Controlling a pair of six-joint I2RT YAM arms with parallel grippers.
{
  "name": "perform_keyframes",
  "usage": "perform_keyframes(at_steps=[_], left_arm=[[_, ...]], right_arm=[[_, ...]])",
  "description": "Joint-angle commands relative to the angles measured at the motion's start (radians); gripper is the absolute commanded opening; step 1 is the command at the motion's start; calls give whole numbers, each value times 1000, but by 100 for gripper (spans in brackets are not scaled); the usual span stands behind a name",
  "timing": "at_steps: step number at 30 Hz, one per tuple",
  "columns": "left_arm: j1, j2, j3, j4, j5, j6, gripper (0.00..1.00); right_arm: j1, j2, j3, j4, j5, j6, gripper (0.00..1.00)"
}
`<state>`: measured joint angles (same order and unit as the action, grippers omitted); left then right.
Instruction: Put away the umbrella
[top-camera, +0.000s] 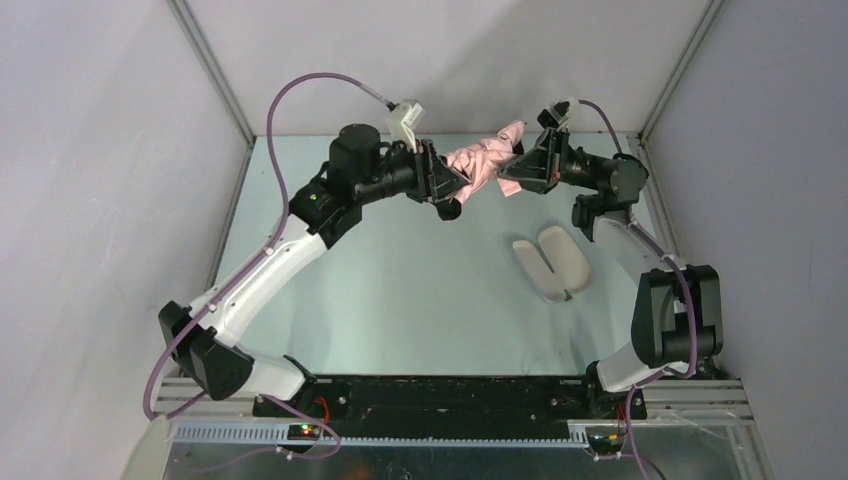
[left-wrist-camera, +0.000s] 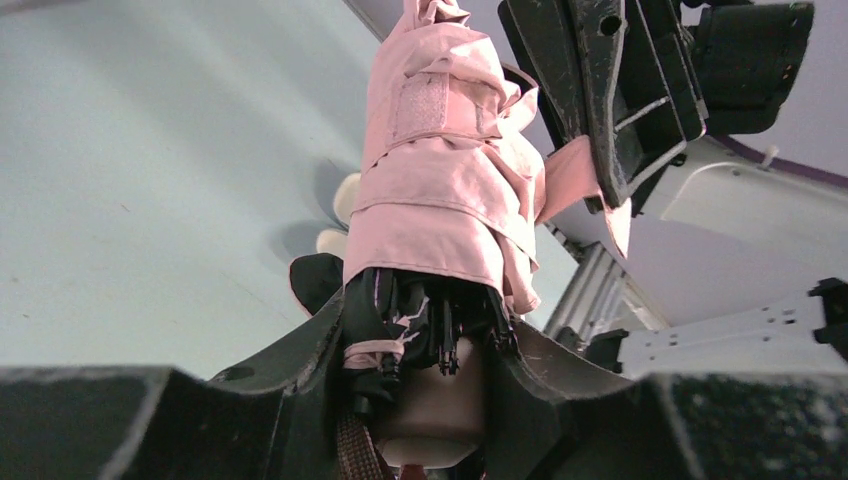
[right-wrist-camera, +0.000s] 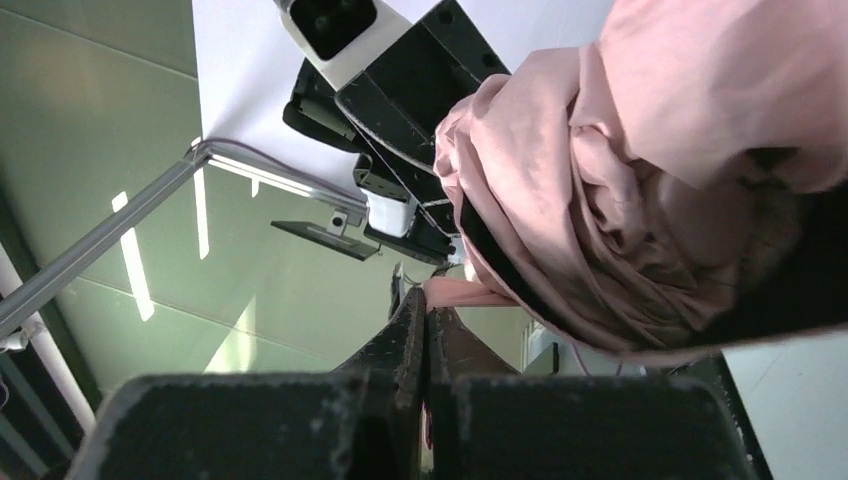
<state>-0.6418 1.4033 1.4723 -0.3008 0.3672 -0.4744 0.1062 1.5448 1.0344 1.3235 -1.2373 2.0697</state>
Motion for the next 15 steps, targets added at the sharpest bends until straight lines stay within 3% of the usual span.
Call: perform_keyframes(at_steps=[1,11,15], left_arm=[[-7,-1,-68,-83,-107,209,0],[-97,-23,-104,-99,-289,440,0],[-127,-52,-154,-50,-281,559,0]], right_arm=[[33,-73,98,-30,69,248,0],[70,-100,99,-173,101,162,0],[71,-107,102,-241,118,121,0]])
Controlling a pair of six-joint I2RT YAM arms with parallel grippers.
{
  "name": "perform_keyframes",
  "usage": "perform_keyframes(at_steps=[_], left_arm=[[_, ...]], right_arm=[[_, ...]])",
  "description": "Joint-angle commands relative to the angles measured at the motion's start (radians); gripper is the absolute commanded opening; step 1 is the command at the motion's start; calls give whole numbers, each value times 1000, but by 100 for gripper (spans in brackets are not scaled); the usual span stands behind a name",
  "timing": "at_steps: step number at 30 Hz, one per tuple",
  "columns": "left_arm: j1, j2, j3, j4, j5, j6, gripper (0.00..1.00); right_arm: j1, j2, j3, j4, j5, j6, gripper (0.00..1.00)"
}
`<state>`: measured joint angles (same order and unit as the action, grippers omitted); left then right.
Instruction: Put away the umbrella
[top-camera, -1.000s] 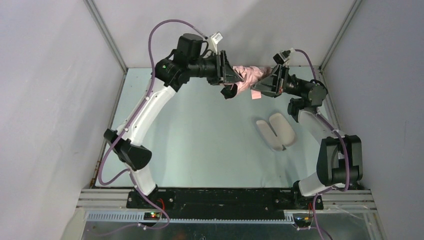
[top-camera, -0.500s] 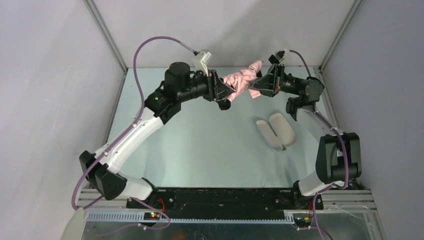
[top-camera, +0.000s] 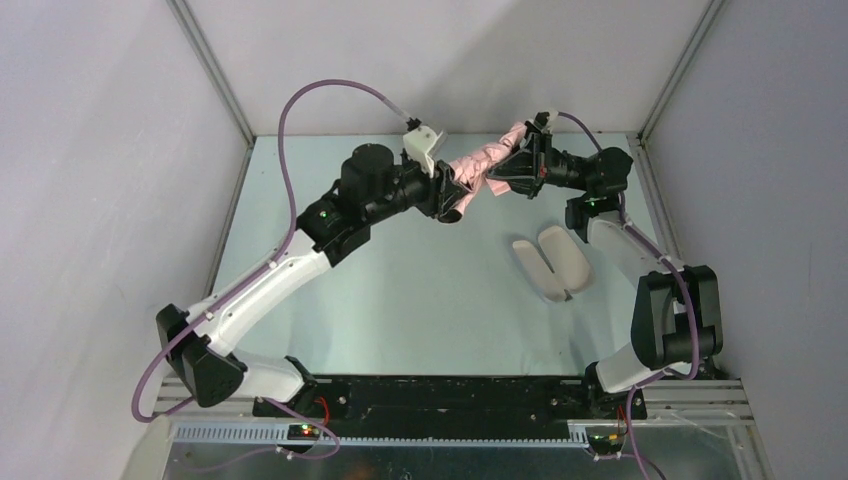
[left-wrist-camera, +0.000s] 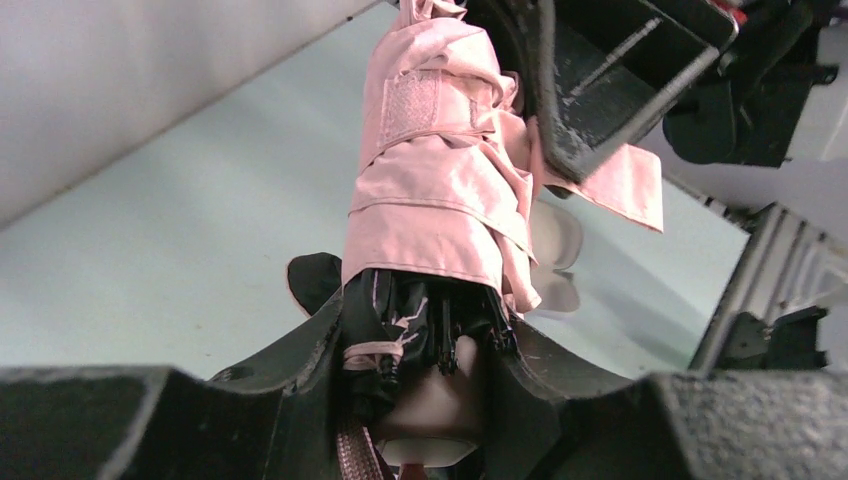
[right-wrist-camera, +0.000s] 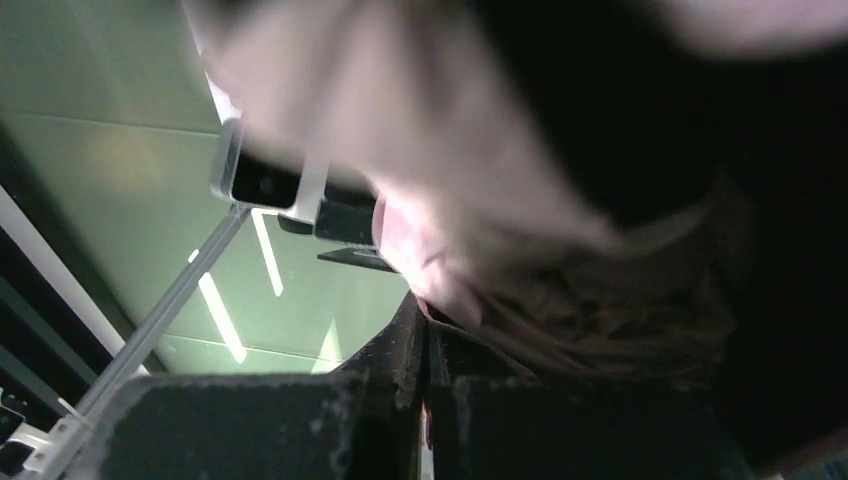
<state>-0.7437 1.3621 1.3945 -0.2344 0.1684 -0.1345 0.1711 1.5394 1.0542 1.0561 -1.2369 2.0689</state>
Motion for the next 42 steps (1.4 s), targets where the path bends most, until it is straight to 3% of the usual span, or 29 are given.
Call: perform_keyframes(at_steps=[1,13,34,42], left_arm=[[-29,-13,-83,-109,-81,250,0],[-51,83,-30,-204,13,398,0],[-34,298,100,-402,74,342,0],[-39,297,108,-421,70,386,0]], right_arm=[[7,-106,85,0,119,115,0],[5,-115,120,-81,131,92,0],[-84,-100,178,-17,99,177,0],[-107,-84,178,3,94,197,0]])
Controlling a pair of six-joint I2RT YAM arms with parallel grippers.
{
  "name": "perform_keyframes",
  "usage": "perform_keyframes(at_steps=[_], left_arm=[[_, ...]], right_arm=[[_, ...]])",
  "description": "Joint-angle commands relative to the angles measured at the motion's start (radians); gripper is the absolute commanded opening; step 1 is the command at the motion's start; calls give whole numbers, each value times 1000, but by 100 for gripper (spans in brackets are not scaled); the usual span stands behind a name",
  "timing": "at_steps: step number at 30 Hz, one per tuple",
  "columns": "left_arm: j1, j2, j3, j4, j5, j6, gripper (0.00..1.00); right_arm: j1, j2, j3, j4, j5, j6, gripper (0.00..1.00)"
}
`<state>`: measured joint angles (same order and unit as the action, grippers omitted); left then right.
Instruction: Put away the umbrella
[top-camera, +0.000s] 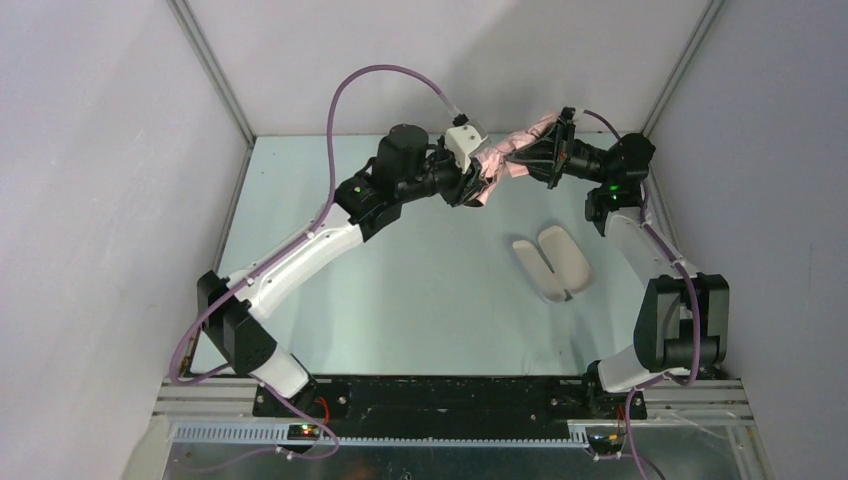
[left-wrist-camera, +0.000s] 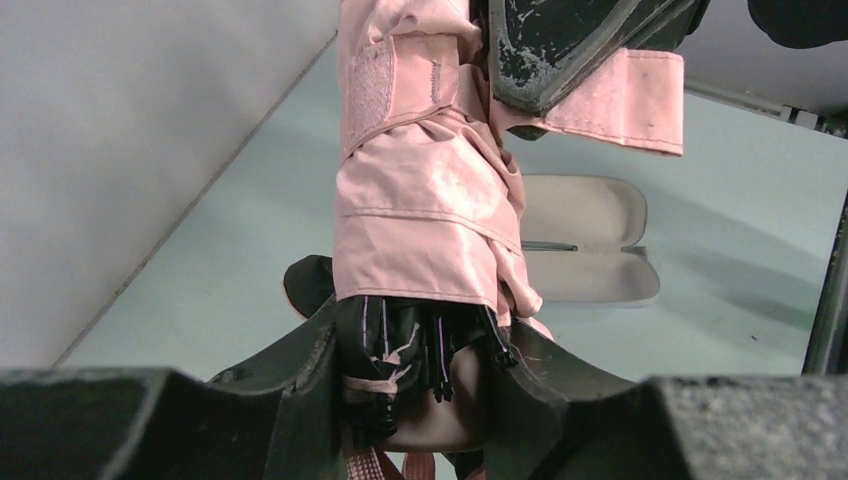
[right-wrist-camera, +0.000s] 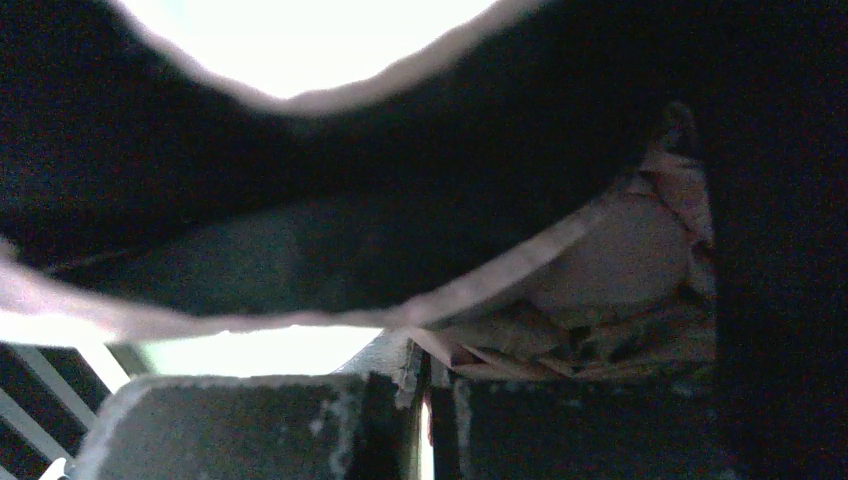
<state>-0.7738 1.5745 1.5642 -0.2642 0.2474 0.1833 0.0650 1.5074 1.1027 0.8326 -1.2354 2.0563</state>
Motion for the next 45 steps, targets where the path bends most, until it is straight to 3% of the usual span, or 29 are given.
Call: perform_keyframes(at_steps=[1,13,21,30,35,41,45], left_arm=[[-16,81,-64,-401,-29,83,0],[-111,3,-172,-321,-159,290,0],[-190,-49,-314,-172,-225,400,0],[-216,-36,-342,-124,-182,401,0],[-234,-34,-364,-100,-154,393,0],[-272,-7,-444,-11,-81,320,0],[-333,35,-533,77,-146,272,0]], right_arm=[[-2,-47,129,232,96,220,0],[18,-6,125,218,99,222,0],[23,4,7,170,144,194,0],[35,-49,-1,-340,117,-114,0],[29,-113,-1,-656,233,-273,0],[29,-111,-14,-870,271,-484,0],[25,-59,-90,-749,230,-545,0]])
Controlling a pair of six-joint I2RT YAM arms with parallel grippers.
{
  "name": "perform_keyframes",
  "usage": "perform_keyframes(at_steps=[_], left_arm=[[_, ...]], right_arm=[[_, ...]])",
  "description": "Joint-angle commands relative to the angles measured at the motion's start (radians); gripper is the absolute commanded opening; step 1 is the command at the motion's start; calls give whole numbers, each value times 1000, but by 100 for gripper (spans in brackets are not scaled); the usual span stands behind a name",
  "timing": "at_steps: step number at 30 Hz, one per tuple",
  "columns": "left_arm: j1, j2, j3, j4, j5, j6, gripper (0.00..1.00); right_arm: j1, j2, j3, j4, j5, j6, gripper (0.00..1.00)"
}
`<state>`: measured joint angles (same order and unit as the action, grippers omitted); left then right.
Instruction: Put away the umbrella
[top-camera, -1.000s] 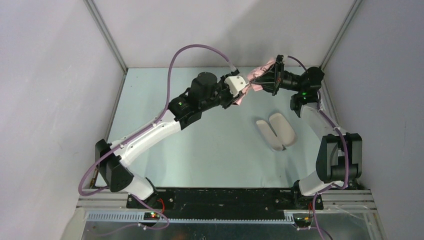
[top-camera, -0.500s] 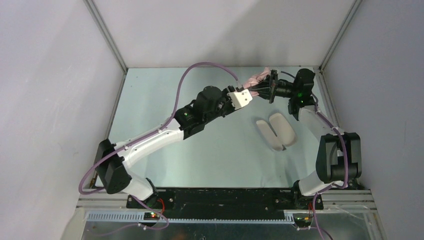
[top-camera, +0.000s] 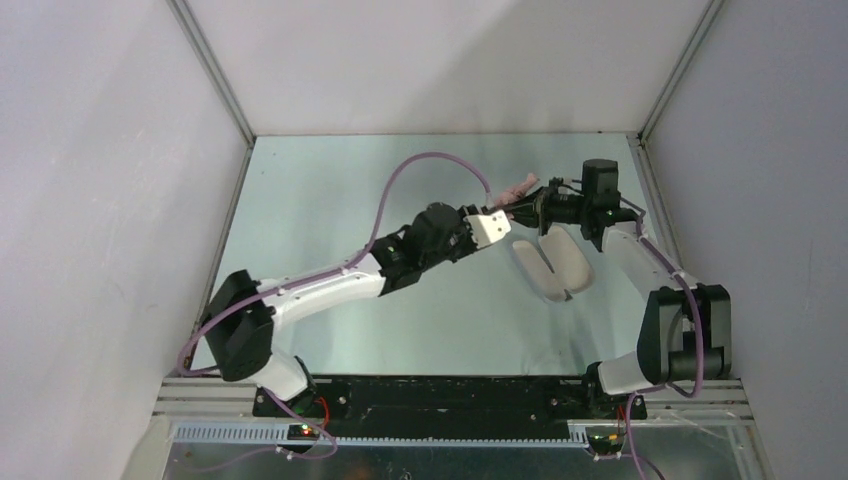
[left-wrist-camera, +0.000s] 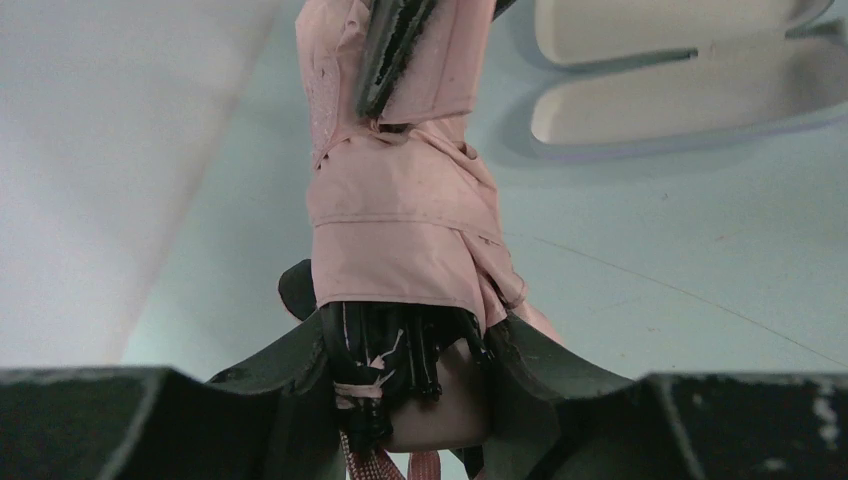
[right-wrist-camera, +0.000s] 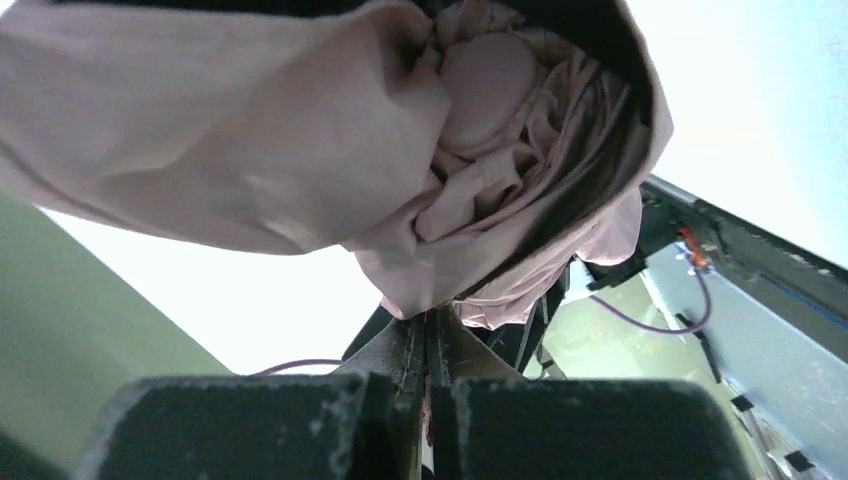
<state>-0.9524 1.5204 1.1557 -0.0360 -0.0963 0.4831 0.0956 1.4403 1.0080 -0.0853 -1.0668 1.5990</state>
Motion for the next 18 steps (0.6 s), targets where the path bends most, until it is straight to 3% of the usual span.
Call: perform_keyframes(at_steps=[1,6,18], left_arm=[[-181,104,-140,-116,176,-31,0],[-254,216,-191,-33,-32,-48,0],[-408,562,-93,74,-518,-108,0]], right_arm=[[-6,43,-1,189,36,-98,0],[0,180,16,152,-50,-232,0],[34,453,345,-617,-45,-909,0]])
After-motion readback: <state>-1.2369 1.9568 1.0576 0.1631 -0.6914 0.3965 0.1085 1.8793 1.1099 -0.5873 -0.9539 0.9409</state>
